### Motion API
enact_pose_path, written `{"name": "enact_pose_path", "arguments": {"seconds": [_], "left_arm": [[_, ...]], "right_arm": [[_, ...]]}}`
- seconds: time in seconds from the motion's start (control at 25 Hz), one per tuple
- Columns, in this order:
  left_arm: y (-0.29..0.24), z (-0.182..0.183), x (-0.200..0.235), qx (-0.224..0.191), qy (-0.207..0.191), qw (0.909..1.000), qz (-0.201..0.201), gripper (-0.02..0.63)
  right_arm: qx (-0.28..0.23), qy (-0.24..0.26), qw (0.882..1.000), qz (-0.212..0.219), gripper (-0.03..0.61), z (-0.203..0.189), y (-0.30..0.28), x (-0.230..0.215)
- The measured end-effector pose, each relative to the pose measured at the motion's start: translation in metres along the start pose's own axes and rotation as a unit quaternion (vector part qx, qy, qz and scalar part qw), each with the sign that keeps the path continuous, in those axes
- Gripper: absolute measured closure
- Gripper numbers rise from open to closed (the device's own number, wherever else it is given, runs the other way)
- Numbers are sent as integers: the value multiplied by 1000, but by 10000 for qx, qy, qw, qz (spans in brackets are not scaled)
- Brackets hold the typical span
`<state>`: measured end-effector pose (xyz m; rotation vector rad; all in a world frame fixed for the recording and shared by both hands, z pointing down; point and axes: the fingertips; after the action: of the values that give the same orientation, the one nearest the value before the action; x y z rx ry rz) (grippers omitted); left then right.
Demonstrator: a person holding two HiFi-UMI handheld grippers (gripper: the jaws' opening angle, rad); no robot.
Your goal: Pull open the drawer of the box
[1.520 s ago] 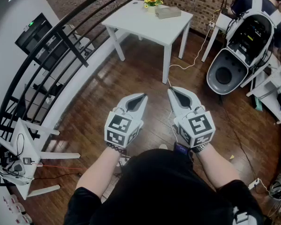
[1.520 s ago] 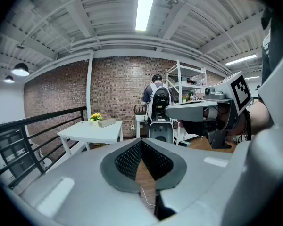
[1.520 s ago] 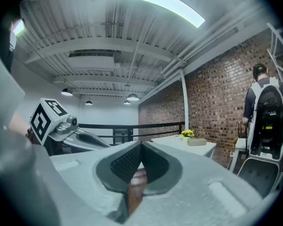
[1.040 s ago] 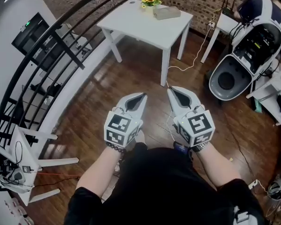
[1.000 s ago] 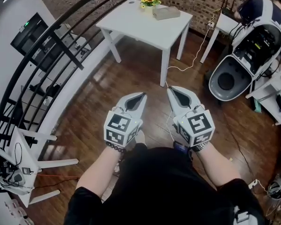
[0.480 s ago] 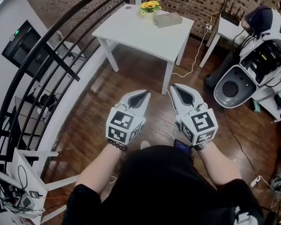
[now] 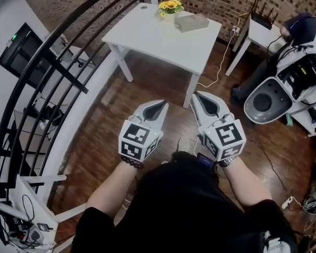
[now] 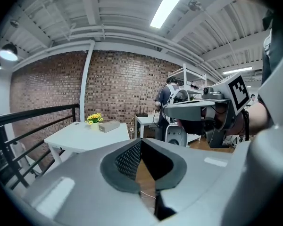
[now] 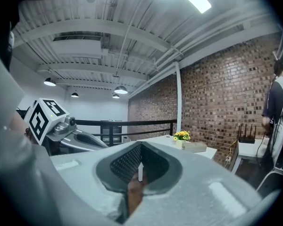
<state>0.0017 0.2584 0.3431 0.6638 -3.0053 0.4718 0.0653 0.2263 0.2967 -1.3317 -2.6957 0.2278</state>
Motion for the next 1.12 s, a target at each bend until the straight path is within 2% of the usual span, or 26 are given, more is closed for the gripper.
{"name": "enact_pose_path", "arguments": {"seconds": [0.28,0.68,1.12], "left_arm": [[-52,9,39,165,14,9998,84,597],[-181,33,95,474,76,9987,146,597],[-274,57,131,622,77,9978,232,597]], "right_arm": [[-40,-146,9998,95,588,-1,-53,-44],[70,-337,9992,200,588,-9,-140,-159],[194,-362,9987,305,588,-16,-194,-239]]}}
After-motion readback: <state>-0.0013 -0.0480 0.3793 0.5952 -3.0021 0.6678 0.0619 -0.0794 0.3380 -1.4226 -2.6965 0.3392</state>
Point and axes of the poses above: the fingertips, and each gripper's own axes: y backward along the fingers, x to its left, z out of its top
